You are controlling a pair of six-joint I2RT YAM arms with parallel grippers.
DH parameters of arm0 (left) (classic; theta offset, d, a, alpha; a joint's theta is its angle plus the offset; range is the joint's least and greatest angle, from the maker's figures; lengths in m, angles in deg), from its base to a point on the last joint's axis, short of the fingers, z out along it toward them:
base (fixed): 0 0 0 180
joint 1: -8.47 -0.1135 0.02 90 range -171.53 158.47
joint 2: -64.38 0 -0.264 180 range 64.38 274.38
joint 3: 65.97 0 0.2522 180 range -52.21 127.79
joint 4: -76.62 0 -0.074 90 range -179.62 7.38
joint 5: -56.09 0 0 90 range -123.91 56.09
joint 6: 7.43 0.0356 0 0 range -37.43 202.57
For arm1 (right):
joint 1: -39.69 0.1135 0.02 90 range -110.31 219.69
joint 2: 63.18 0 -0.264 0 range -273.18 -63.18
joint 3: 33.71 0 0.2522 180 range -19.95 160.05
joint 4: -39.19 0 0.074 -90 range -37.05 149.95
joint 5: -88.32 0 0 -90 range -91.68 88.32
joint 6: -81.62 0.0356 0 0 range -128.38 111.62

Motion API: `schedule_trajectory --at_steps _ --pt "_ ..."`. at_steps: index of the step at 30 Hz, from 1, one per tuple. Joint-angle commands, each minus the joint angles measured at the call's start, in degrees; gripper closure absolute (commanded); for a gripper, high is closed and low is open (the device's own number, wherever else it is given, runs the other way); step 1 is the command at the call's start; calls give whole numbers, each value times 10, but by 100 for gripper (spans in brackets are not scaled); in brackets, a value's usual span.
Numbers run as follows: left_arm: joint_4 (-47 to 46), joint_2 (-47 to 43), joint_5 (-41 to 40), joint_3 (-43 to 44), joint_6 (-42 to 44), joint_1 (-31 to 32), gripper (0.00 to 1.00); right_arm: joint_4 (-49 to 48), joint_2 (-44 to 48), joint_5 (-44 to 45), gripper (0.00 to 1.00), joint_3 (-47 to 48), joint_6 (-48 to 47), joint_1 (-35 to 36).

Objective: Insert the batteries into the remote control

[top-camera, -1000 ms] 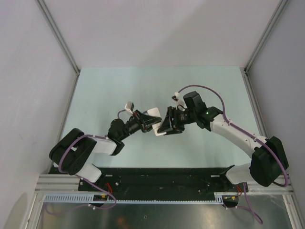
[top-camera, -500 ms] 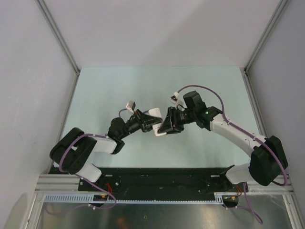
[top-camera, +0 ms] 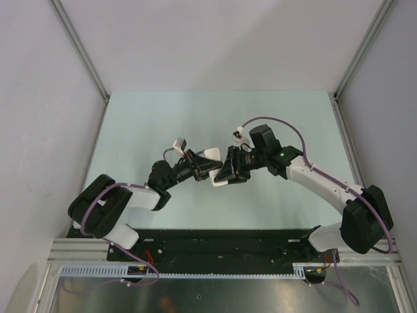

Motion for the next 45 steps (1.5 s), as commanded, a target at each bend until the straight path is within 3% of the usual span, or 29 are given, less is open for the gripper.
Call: schedule_trajectory --at_steps 1,10,19,33,45 --pt "-139 -8 -1 29 -7 7 100 -15 -7 16 54 0 7 6" --pt "-139 -9 2 27 -7 8 100 -19 -8 18 53 0 13 8" --pt "-139 -2 -6 14 -5 8 100 -33 9 23 37 1 31 4" --pt "-138 1 -9 6 -8 3 100 -8 51 6 30 1 12 -28" --pt "-140 -13 2 -11 -13 -14 100 40 62 -6 36 1 -42 -58"
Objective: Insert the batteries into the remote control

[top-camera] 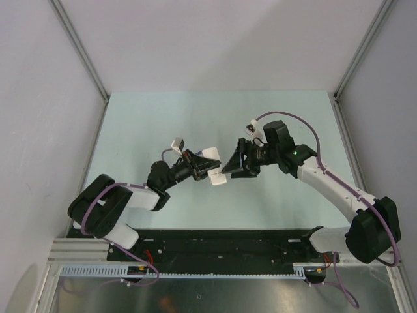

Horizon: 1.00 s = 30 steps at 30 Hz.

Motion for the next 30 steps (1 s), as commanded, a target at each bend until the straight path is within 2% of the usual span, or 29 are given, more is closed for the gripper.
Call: schedule_trajectory --at_steps 1,11,30 --pt "-130 -15 8 -6 -12 -8 100 13 8 -24 37 1 -24 -4" --pt "-130 -17 10 5 -16 -8 100 -20 -17 -62 39 0 -16 0" --pt "-130 -28 10 29 -23 -8 100 -33 -50 -79 54 0 -16 12"
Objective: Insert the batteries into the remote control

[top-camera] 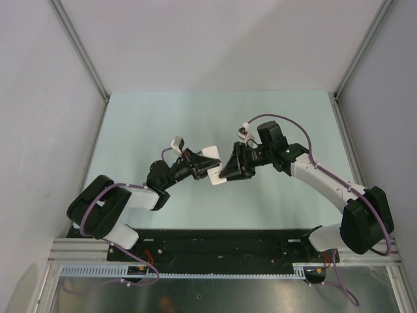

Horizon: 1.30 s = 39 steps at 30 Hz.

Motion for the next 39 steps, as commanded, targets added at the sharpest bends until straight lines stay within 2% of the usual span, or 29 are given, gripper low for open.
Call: schedule_trajectory --at_steps 1,8,30,34,39 --pt "-129 -22 7 27 -9 -4 100 -14 -6 -10 55 0 -3 6" --pt "-128 -24 7 31 -10 -2 100 -26 -7 -1 60 0 9 13" --pt "-129 -24 4 32 -4 1 100 -90 -25 14 61 1 59 42" --pt "-128 -19 -2 28 3 1 100 -82 -14 18 57 8 59 37" --pt "-128 -10 -3 29 5 1 100 -46 -1 28 43 24 45 30"
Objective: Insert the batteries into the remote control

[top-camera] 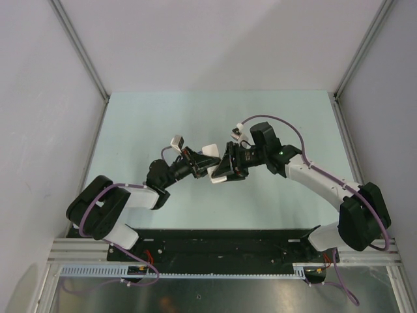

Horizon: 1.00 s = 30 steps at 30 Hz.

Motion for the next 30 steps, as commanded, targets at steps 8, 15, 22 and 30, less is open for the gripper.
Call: schedule_trajectory --at_steps 8,15,22,30 --pt "-131 6 -4 25 10 -3 100 133 41 90 29 87 -81 -8" --pt "-126 27 -7 37 18 -6 100 347 20 311 29 236 -178 56" --pt "-94 35 -17 41 36 -7 100 451 -30 530 30 335 -201 153" --pt "-34 25 -37 55 63 -8 100 506 -72 653 29 375 -191 223"
